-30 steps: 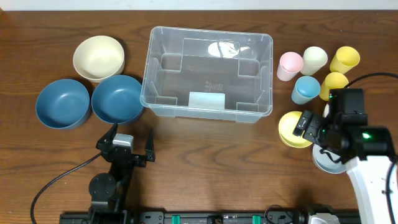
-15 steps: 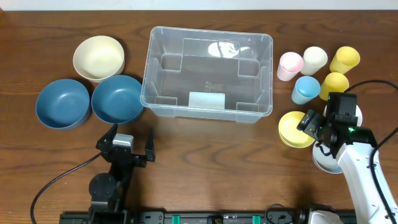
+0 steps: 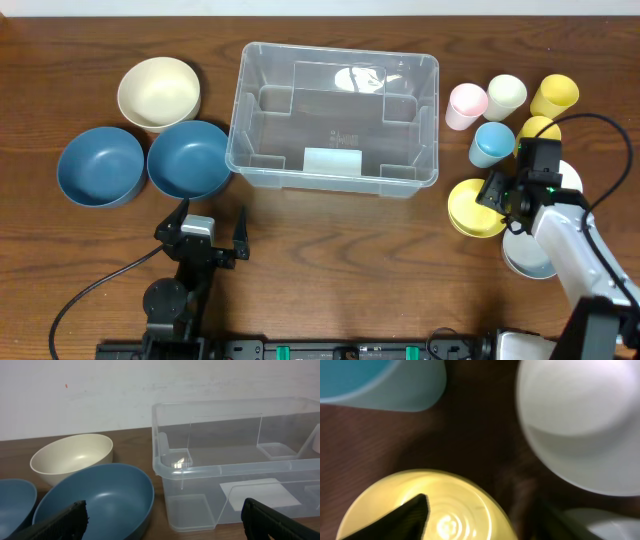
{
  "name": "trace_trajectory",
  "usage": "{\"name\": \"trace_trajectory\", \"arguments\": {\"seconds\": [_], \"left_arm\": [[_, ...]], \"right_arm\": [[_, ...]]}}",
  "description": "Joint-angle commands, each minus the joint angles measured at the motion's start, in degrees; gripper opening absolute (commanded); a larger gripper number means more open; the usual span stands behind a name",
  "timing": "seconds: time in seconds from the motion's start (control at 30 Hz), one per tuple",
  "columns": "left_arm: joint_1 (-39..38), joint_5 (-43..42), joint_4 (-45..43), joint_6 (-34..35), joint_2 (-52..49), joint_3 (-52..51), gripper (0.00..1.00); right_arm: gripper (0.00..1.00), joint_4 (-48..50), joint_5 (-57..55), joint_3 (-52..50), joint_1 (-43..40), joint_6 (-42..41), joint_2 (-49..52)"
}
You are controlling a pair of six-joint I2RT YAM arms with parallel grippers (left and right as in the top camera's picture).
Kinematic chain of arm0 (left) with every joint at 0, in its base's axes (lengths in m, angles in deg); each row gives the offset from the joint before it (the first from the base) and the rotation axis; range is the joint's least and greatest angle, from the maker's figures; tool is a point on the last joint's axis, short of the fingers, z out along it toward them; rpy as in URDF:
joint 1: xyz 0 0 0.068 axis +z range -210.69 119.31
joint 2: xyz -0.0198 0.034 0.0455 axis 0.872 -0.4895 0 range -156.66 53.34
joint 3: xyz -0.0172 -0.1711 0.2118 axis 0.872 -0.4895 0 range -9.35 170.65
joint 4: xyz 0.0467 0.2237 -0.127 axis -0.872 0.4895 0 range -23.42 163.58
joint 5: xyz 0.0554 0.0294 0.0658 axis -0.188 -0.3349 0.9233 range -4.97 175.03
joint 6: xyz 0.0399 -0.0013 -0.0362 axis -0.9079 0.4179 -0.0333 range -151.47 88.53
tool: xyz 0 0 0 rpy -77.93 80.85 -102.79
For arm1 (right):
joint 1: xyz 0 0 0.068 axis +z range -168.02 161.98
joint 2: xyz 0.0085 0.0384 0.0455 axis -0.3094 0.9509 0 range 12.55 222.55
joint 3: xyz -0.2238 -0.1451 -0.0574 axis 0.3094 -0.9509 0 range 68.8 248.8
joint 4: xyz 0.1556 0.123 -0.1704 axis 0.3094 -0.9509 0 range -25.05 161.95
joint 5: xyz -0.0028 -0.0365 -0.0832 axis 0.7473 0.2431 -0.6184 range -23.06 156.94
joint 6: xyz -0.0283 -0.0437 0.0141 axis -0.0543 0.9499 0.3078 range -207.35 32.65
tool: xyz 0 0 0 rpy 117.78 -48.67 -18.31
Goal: Pack container
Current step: 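Move the right gripper to the yellow bowl and grasp its rim, then lift the yellow bowl and lower it into the clear bin, release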
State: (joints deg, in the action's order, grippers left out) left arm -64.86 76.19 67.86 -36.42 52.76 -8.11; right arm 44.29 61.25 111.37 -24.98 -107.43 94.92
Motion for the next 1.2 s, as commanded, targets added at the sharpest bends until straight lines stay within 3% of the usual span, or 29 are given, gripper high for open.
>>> {"name": "trace_trajectory", "arguments": {"seconds": [0.0,0.3,0.4,0.73,1.17], "left_arm": [[0.28,-1.03,1.92,-0.55,0.35,-1.01,0.98],[0.28,-1.03,1.92,-0.55,0.35,-1.01,0.98],[0.28,-1.03,1.92,-0.55,0.35,-1.01,0.98],[0.28,-1.03,1.92,-0.55,0.35,-1.01,0.98],[0.28,-1.03,1.92,-0.55,0.35,-1.01,0.98]], "right_arm": [[0.56,1.11,1.38,-0.48,-0.37,0.9,2.89],[0.11,1.53,1.64,-0.48,-0.37,0.87,4.0],[0.01,1.2,1.64,-0.48,-0.37,0.87,4.0],[0.01,-6.47,6.56,0.11,-0.26,0.85,-0.92],[0.01,-35.5,10.32,13.33,0.0,1.97,-26.77]]}}
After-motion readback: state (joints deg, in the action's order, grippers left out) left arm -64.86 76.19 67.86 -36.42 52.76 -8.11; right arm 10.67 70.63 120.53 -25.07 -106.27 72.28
